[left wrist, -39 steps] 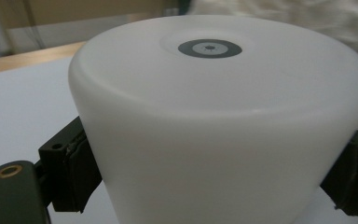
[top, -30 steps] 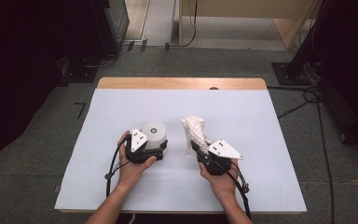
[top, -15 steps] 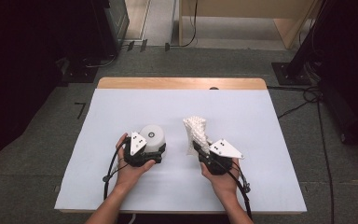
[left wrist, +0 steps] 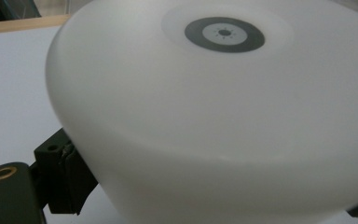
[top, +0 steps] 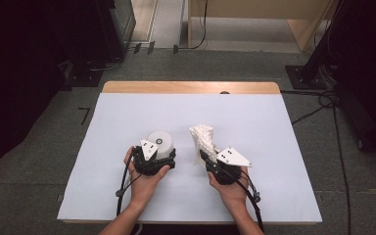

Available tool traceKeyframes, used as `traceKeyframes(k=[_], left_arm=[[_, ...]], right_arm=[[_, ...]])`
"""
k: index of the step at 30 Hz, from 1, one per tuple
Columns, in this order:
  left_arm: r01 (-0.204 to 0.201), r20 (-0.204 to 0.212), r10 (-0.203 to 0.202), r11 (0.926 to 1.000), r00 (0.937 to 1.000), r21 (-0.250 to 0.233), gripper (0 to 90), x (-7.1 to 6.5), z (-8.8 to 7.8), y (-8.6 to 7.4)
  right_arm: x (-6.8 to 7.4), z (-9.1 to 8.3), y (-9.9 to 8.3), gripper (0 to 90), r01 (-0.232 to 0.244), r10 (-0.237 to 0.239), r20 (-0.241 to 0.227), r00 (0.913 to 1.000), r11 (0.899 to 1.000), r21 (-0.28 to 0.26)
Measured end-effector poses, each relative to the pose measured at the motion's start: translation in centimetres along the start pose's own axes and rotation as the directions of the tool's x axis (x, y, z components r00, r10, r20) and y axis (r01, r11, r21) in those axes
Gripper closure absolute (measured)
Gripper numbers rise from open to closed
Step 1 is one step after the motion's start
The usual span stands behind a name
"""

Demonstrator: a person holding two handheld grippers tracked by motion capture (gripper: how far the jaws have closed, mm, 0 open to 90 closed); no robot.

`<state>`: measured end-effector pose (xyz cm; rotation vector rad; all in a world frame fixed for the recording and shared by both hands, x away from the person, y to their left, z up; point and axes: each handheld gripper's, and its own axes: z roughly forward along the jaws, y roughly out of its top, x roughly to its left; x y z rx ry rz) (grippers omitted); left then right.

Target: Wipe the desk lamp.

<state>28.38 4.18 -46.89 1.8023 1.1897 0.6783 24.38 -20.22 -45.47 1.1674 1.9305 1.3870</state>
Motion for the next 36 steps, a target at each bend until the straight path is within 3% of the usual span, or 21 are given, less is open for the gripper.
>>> traceKeyframes(k=[2,4,5,7,8,10,13,14,15,17,19,21,24,28,31,33,36], left_arm=[[-0.006,0.016,0.006,0.9999,0.9999,-0.009,8.4,0.3,0.0,0.0],[0.03,0.08,-0.028,0.9994,0.9964,-0.015,8.6,1.0,-0.1,0.1],[0.048,0.131,-0.045,0.9986,0.9903,-0.021,8.6,1.4,-0.1,0.2],[0.067,0.229,-0.056,0.997,0.9718,-0.04,8.6,2.0,-0.4,0.6],[0.067,0.274,-0.052,0.9966,0.9605,-0.048,8.6,2.2,-0.5,0.7],[0.083,0.36,-0.055,0.9946,0.9315,-0.063,8.6,2.4,-0.7,1.0],[0.154,0.477,-0.114,0.987,0.8717,-0.046,8.7,2.8,-0.7,1.2],[0.162,0.504,-0.121,0.986,0.8551,-0.039,8.7,2.9,-0.7,1.2],[0.16,0.521,-0.117,0.9864,0.8451,-0.037,8.7,2.9,-0.7,1.1],[0.14,0.534,-0.098,0.9894,0.8399,-0.038,8.7,2.7,-0.8,1.1],[0.13,0.552,-0.094,0.9911,0.8286,-0.027,8.8,2.6,-0.7,1.2],[0.094,0.564,-0.069,0.9954,0.8232,-0.016,8.8,2.2,-0.6,1.2],[0.025,0.567,-0.011,0.9995,0.8237,-0.018,8.7,1.3,-0.6,1.2],[-0.017,0.58,0.006,0.9998,0.8144,0.014,8.7,0.5,-0.3,1.0],[-0.051,0.58,0.026,0.9983,0.8144,0.028,8.7,0.0,-0.1,0.9],[-0.061,0.582,0.037,0.9979,0.8125,0.023,8.7,-0.1,-0.2,0.9],[-0.045,0.582,0.034,0.999,0.8128,0.005,8.7,0.1,-0.4,1.1]], right_arm=[[0.1,0.2,-0.1,75.5,0.003,-0.003,-0.001,1.0,1.0,0.007],[0.3,0.3,-0.2,75.4,0.002,-0.002,-0.007,1.0,1.0,0.013],[0.4,0.4,-0.3,75.4,0.005,-0.005,-0.01,0.9999,1.0,0.016],[0.6,0.5,-0.4,75.4,0.004,-0.004,-0.019,0.9998,1.0,0.023],[0.7,0.6,-0.4,75.4,0.002,-0.002,-0.025,0.9997,1.0,0.023],[1.2,0.7,-0.5,75.2,-0.009,0.011,-0.06,0.9982,1.0,0.024],[2.2,0.9,-0.5,75.0,0.011,-0.008,-0.082,0.9966,0.999,0.032],[2.6,1.0,-0.6,75.0,0.02,-0.017,-0.083,0.9964,0.999,0.036],[2.9,1.0,-0.5,75.0,0.029,-0.025,-0.078,0.9966,0.999,0.039],[3.2,0.9,-0.5,75.0,0.039,-0.037,-0.063,0.9973,0.998,0.04],[3.2,0.8,-0.4,75.1,0.037,-0.035,-0.057,0.9978,0.999,0.038],[3.1,0.7,-0.3,75.2,0.036,-0.034,-0.05,0.9982,0.999,0.031],[3.0,0.5,0.0,75.4,0.046,-0.045,-0.039,0.9982,0.999,0.017],[2.7,-0.1,0.6,75.4,0.056,-0.056,-0.033,0.9979,0.998,-0.01],[2.7,-0.6,1.1,75.3,0.059,-0.061,-0.04,0.9973,0.998,-0.037],[2.6,-0.9,1.4,75.3,0.07,-0.072,-0.04,0.9966,0.996,-0.056],[2.5,-1.0,1.5,75.4,0.068,-0.07,-0.043,0.9966,0.996,-0.055]])
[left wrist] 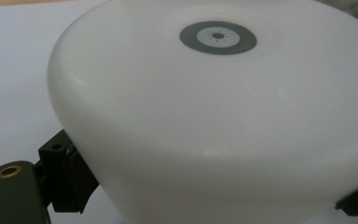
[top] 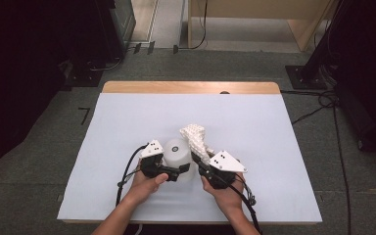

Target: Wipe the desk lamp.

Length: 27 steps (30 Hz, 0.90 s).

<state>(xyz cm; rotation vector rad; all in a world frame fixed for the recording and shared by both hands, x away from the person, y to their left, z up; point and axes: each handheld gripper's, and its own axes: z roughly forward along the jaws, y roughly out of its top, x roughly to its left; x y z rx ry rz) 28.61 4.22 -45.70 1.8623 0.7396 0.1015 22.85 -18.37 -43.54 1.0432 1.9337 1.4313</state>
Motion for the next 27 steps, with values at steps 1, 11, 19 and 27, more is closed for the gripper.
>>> traceKeyframes(k=[1,11,19,27], left_arm=[[0.003,-0.002,-0.003,0.9999,1.0,-0.015,8.7,0.1,-0.2,0.1],[0.067,-0.073,-0.08,0.9839,0.9941,-0.165,8.7,1.7,-2.7,0.6],[0.013,-0.043,-0.018,0.9952,0.9989,-0.097,8.8,1.0,-1.7,0.5],[-0.113,-0.136,0.109,0.9934,0.9847,-0.02,8.7,-0.7,-0.2,0.0]], right_arm=[[0.0,0.1,-0.1,75.4,0.0,0.0,-0.003,1.0,1.0,0.007],[1.4,1.7,-1.5,75.0,-0.024,0.027,-0.039,0.9988,0.996,0.087],[0.9,1.6,-1.4,75.1,-0.039,0.041,-0.029,0.9987,0.995,0.092],[-0.3,0.8,-0.7,75.5,-0.042,0.042,-0.006,0.9991,0.998,0.041]])
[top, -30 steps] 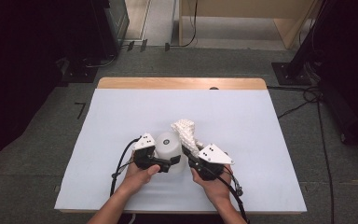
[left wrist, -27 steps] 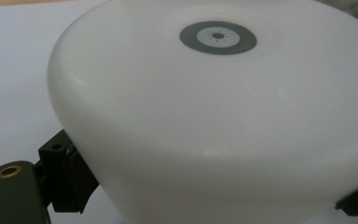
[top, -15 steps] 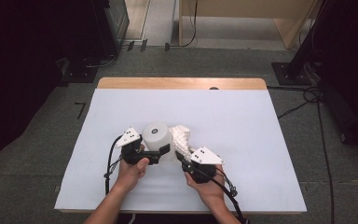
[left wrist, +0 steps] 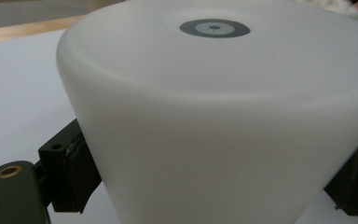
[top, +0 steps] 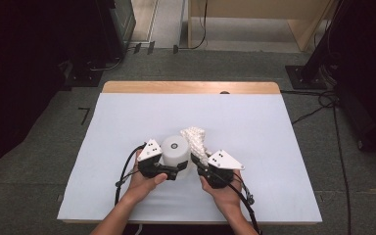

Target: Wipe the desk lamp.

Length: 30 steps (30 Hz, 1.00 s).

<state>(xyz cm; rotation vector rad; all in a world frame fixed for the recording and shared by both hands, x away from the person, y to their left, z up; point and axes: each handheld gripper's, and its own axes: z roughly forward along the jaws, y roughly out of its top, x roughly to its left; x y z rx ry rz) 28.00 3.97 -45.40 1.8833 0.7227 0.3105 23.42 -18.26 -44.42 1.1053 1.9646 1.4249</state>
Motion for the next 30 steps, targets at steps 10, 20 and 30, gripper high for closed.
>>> traceKeyframes(k=[10,20,30], left_arm=[[-0.027,-0.238,0.025,0.9996,0.9708,-0.008,8.6,0.9,0.3,-1.1],[-0.02,-0.244,0.022,0.9998,0.9694,0.008,8.3,1.0,0.6,-1.8],[-0.003,-0.438,0.003,1.0,0.899,0.0,1.3,-1.6,1.3,-2.0]], right_arm=[[-0.8,-0.1,-0.1,75.2,-0.017,0.017,0.028,0.9995,1.0,-0.002],[-1.3,0.1,-0.4,75.2,-0.037,0.036,0.029,0.9989,0.999,0.014],[-2.3,0.3,-0.8,74.9,-0.058,0.056,0.042,0.9975,0.998,0.038]])
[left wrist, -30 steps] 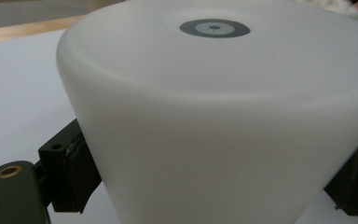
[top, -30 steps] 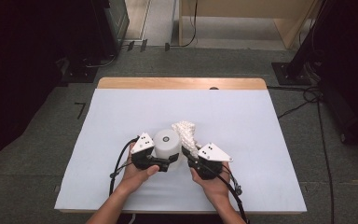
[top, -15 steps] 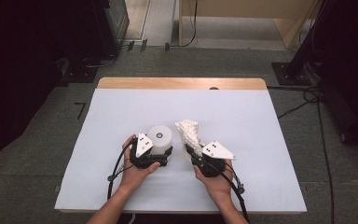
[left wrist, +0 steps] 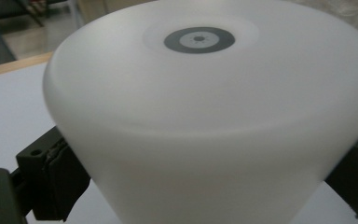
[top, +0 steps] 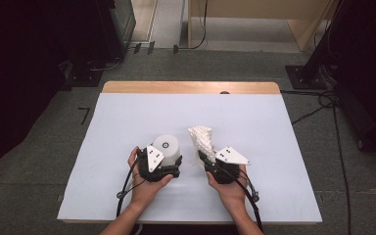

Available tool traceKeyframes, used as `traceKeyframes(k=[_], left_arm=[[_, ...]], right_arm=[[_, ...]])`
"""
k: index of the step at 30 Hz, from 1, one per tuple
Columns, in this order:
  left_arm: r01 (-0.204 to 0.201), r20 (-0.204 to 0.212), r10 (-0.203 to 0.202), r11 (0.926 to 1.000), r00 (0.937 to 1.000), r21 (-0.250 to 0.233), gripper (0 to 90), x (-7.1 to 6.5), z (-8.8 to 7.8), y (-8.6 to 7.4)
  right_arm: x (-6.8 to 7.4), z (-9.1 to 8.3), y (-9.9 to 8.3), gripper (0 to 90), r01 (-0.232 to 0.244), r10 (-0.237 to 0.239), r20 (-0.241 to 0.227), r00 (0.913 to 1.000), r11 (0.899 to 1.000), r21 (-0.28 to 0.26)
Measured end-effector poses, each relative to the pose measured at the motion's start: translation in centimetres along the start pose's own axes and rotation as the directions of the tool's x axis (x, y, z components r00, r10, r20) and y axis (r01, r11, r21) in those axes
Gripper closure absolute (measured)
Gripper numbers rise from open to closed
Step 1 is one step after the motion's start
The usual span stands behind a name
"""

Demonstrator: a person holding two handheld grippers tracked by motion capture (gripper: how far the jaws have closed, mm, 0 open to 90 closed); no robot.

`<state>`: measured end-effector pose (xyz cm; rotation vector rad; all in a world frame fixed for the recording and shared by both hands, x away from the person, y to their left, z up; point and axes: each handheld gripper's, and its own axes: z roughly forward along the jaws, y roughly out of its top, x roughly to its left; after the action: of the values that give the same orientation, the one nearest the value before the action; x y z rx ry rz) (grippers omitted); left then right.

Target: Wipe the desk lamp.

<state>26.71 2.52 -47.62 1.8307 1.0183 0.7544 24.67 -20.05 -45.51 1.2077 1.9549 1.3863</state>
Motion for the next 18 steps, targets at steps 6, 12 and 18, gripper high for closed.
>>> traceKeyframes(k=[6,12,18], left_arm=[[0.033,-0.016,-0.033,0.9988,0.9993,0.035,6.8,0.1,0.4,0.2],[0.059,0.051,-0.06,0.9979,0.9969,0.028,8.3,1.2,0.5,0.2],[0.142,0.262,-0.135,0.9898,0.9556,-0.008,8.5,3.6,0.0,1.0]], right_arm=[[0.2,0.3,-0.3,74.8,-0.002,0.002,-0.007,1.0,1.0,0.013],[0.6,0.7,-0.5,74.8,0.006,-0.005,-0.02,0.9998,1.0,0.028],[1.1,0.9,-0.6,74.8,0.01,-0.009,-0.04,0.9992,0.999,0.04]])
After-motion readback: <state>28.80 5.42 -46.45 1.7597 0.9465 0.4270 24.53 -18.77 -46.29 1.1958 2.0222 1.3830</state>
